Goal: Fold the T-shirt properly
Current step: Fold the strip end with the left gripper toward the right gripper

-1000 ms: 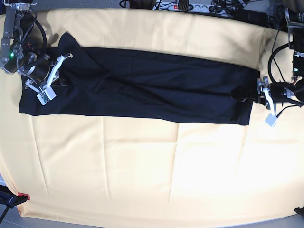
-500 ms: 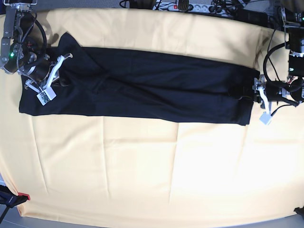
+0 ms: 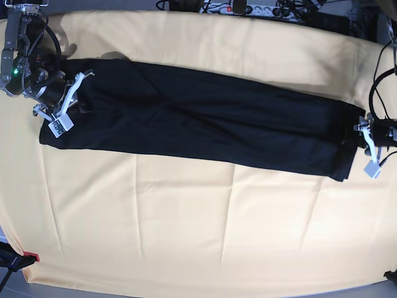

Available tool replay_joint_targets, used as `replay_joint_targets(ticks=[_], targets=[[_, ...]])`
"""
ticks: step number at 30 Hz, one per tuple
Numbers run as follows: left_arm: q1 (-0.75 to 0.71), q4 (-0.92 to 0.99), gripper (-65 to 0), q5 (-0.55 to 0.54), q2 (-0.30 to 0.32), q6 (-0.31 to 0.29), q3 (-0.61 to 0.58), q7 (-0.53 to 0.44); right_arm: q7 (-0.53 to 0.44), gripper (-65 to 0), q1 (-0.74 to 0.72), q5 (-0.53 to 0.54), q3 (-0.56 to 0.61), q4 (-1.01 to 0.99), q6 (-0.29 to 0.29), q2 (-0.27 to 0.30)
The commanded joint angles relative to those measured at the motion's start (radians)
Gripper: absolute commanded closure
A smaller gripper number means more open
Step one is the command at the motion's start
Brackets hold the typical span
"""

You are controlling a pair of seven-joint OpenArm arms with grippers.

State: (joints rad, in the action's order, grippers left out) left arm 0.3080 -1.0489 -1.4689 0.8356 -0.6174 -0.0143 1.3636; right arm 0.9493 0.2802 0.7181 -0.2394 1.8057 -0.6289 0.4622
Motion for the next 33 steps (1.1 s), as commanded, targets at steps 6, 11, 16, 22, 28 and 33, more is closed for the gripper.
replay_joint_targets(ticks=[6, 11, 16, 22, 28, 33], targets=[[0.022, -0.01, 0.0, -0.015, 0.076, -0.003, 0.011, -0.005, -0.014, 0.0, -0.009, 0.013, -0.01, 0.013, 0.0, 0.018], [0.022, -0.009, 0.0, -0.015, 0.119, -0.003, 0.011, -0.005, -0.015, 0.0, -0.009, 0.014, -0.01, 0.013, 0.0, 0.017], [0.022, -0.01, 0.0, -0.015, 0.126, 0.002, 0.011, -0.001, -0.015, 0.0, -0.009, 0.017, -0.01, 0.013, 0.0, 0.018], [0.022, -0.01, 0.0, -0.015, 0.089, 0.026, 0.011, 0.014, -0.023, 0.0, -0.009, 0.016, -0.01, 0.013, -0.004, 0.017], [0.023, -0.011, 0.0, -0.015, 0.079, 0.027, 0.011, 0.025, -0.083, 0.0, -0.008, -0.106, -0.009, 0.009, 0.005, -0.021], [0.022, -0.038, 0.0, -0.015, 0.079, 0.047, 0.011, 0.026, -0.105, 0.0, -0.008, -0.147, -0.009, -0.011, 0.045, -0.045]])
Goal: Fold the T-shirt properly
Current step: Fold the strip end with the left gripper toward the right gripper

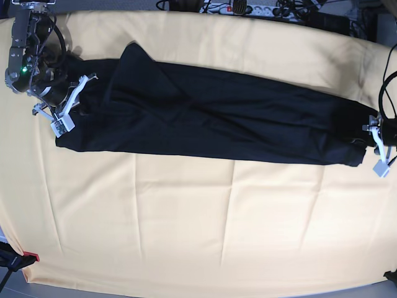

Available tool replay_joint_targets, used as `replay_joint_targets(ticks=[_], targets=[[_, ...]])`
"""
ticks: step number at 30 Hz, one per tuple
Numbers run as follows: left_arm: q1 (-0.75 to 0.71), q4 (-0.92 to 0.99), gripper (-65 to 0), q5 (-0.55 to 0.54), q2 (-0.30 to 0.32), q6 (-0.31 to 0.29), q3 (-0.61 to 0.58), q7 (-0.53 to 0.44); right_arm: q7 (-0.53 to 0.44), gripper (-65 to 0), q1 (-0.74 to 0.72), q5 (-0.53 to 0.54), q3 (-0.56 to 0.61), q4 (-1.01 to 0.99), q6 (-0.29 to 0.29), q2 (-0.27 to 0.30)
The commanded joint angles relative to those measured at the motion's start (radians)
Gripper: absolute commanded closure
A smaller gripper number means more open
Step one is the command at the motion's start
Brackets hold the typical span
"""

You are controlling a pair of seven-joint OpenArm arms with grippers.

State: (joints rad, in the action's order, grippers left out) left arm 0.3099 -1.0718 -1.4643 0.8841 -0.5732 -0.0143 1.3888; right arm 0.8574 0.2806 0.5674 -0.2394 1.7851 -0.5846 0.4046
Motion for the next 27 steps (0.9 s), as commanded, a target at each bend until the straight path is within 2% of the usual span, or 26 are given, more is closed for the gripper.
replay_joint_targets(ticks=[1, 9, 18, 23, 27], targets=[[0.02, -0.028, 0.0, -0.019, 0.031, 0.002, 0.011, 0.003, -0.013, 0.0, -0.009, 0.004, -0.009, -0.006, 0.0, 0.008], [0.019, -0.174, 0.0, -0.019, 0.032, 0.013, 0.011, 0.008, -0.012, 0.0, -0.009, 0.008, -0.009, -0.104, 0.0, -0.039], [-0.049, -0.453, 0.0, -0.019, 0.024, 0.013, 0.011, 0.008, -0.012, 0.0, -0.009, 0.008, -0.009, -0.104, -0.008, -0.044], [-0.119, -0.625, 0.0, -0.019, -0.031, -0.005, 0.011, 0.005, -0.012, 0.0, -0.009, 0.009, -0.009, -0.104, 0.002, -0.045], [-0.135, -0.656, 0.0, -0.019, -0.119, -0.046, 0.011, -0.01, -0.008, 0.0, -0.009, 0.008, -0.009, -0.104, 0.002, -0.044]])
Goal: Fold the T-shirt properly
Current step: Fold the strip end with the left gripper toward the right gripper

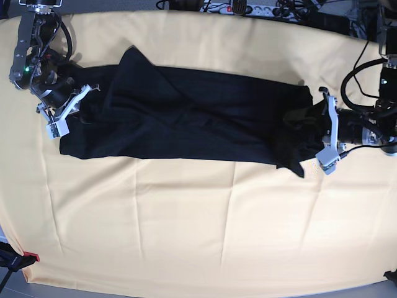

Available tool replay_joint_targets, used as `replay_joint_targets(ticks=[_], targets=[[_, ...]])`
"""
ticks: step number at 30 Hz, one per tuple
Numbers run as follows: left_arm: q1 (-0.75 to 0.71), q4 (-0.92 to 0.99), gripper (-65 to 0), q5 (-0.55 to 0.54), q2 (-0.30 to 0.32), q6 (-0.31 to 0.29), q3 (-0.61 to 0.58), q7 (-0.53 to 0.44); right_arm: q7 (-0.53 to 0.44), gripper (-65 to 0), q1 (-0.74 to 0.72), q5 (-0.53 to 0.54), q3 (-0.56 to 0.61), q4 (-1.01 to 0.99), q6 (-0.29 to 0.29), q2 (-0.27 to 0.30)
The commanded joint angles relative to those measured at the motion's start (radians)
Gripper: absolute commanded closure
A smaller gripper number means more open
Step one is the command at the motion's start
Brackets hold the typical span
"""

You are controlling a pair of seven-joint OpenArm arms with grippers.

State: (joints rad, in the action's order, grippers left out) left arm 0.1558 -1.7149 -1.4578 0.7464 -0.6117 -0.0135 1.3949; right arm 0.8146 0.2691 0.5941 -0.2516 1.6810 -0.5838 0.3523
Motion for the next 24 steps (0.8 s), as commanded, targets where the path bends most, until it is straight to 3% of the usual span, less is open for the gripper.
replay_joint_targets(ticks=[1, 4, 10, 11, 12, 14, 15, 17, 24], targets=[[0.019, -0.012, 0.0, -0.026, -0.009, -0.024, 0.01, -0.024, 0.036, 0.0, 0.003, -0.019, 0.003, 0.0, 0.001, 0.008], [0.019, -0.009, 0.0, -0.026, -0.089, -0.051, 0.01, -0.029, 0.043, 0.0, 0.003, -0.019, 0.003, 0.0, 0.0, 0.008], [0.013, 0.021, 0.0, -0.026, -0.202, -0.05, 0.01, -0.029, 0.07, 0.0, 0.003, -0.019, 0.003, 0.0, -0.003, 0.008], [0.013, 0.021, -5.3, -0.026, -0.212, -0.049, 0.01, -0.029, 0.076, 0.0, 0.002, -0.018, 0.003, 0.0, -0.003, 0.008], [0.013, 0.021, -15.3, -0.026, -0.215, -0.039, 0.01, -0.029, 0.081, -1.0, 0.002, -0.018, 0.003, 0.0, -0.002, 0.008], [0.014, 0.019, -35.8, -0.026, -0.214, 0.006, 0.01, -0.034, 0.082, -9.7, 0.003, -0.016, 0.003, 0.0, 0.001, 0.008], [0.014, 0.017, -42.2, -0.026, -0.214, 0.036, 0.01, -0.043, 0.083, -14.0, 0.003, -0.015, 0.003, 0.0, 0.002, 0.008], [0.014, 0.015, -45.6, -0.026, -0.214, 0.059, 0.01, -0.052, 0.083, -19.5, 0.002, -0.015, 0.003, 0.0, 0.002, 0.008], [0.014, 0.015, -45.6, -0.026, -0.214, 0.044, 0.01, -0.052, 0.083, -19.7, 0.002, 0.042, 0.003, 0.0, 0.0, 0.008]])
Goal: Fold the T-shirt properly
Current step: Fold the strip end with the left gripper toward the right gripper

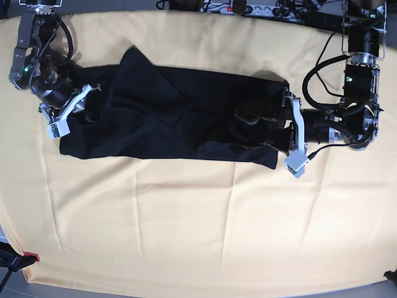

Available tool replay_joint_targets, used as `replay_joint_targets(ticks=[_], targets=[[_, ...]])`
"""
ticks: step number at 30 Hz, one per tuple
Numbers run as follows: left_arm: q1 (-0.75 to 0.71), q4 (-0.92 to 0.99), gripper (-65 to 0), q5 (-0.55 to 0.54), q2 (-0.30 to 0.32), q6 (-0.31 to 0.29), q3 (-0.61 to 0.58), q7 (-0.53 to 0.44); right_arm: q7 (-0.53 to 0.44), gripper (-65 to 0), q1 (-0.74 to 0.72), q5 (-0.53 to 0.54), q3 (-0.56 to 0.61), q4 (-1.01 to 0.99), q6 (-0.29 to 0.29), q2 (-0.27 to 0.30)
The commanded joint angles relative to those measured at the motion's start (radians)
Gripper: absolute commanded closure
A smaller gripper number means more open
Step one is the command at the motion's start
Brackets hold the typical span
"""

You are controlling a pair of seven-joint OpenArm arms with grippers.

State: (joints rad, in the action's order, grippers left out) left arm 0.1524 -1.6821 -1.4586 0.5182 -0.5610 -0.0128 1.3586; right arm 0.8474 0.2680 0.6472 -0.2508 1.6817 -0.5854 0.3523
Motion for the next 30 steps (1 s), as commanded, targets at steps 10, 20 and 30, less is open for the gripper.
replay_joint_targets(ticks=[10, 20, 30], targets=[[0.005, -0.018, -45.6, -0.025, -0.082, 0.059, 0.009, 0.024, 0.054, -19.8, 0.003, -0.012, 0.002, -0.001, 0.002, 0.008], [-0.038, -0.062, -45.6, -0.025, -0.108, 0.152, -0.006, 0.003, 0.042, -19.8, 0.0, -0.012, 0.002, -0.001, 0.002, 0.008], [-0.105, -0.194, -45.6, -0.025, -0.153, 0.137, -0.016, 0.0, 0.028, -19.8, -0.002, -0.012, 0.002, 0.0, 0.002, 0.008]])
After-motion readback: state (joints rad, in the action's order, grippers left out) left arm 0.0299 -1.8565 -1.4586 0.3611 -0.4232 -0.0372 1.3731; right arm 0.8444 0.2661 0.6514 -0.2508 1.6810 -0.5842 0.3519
